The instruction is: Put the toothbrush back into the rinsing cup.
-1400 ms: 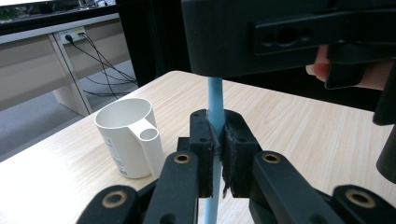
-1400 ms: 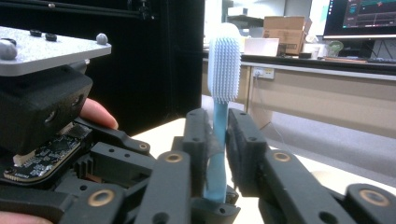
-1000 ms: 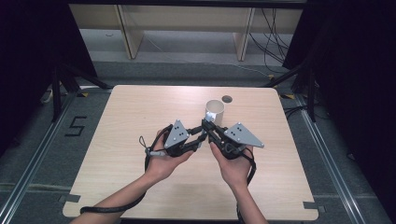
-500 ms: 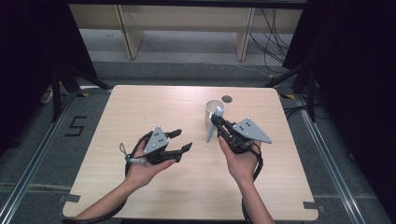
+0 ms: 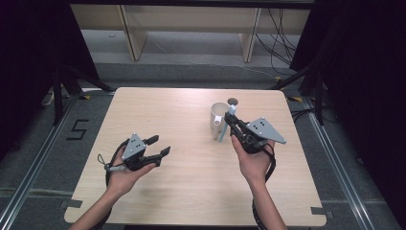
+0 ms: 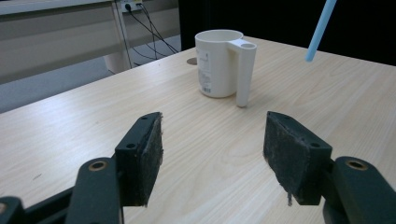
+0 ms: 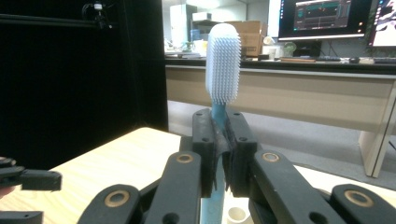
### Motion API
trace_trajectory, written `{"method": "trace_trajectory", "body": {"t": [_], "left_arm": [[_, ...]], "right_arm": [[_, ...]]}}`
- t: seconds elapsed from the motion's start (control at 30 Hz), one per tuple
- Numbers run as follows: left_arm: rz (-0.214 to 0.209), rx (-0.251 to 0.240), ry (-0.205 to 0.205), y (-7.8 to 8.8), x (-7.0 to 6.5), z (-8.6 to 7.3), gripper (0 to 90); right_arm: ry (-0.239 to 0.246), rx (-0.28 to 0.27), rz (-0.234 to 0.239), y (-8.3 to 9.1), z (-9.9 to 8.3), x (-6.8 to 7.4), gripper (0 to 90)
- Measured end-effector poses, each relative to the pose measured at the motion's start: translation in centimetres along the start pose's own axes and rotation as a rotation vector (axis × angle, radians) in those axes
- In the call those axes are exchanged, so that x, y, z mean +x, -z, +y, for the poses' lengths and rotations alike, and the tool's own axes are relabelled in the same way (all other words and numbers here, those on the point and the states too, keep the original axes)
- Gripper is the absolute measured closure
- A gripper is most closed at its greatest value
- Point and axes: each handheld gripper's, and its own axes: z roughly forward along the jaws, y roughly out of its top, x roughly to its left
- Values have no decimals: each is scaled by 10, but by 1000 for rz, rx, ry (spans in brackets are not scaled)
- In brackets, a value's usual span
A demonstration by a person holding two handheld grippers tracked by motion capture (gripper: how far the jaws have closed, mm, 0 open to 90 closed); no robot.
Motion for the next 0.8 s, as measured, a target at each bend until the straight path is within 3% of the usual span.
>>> {"method": "trace_trajectory", "body": {"t": [0.1,0.13,0.2,0.27,0.3,0.4,0.43,0.6,0.63,0.8], "left_arm": [[15,-4,16,6,3,-7,367],[22,-1,22,8,4,-9,367],[31,-6,25,13,5,-13,366],[39,-18,39,17,8,-16,363],[50,-24,42,20,11,-17,363],[71,-56,52,26,19,-23,365],[89,-41,72,31,19,-26,365],[120,-36,97,39,25,-37,368],[123,-58,105,39,28,-43,367],[153,-66,142,44,31,-53,368]], "right_arm": [[16,-4,-14,-2,2,-2,851],[-6,-2,-10,-2,2,-1,851],[27,-18,-23,-3,3,-4,850],[4,-13,-24,-3,4,-3,851],[33,-16,-38,-3,5,-5,851],[-1,-9,-42,-3,7,-5,851],[18,-21,-45,-4,8,-7,851],[16,-31,-50,-7,13,-8,850],[13,-21,-56,-7,14,-7,850],[6,-22,-68,-14,15,-7,850]]}}
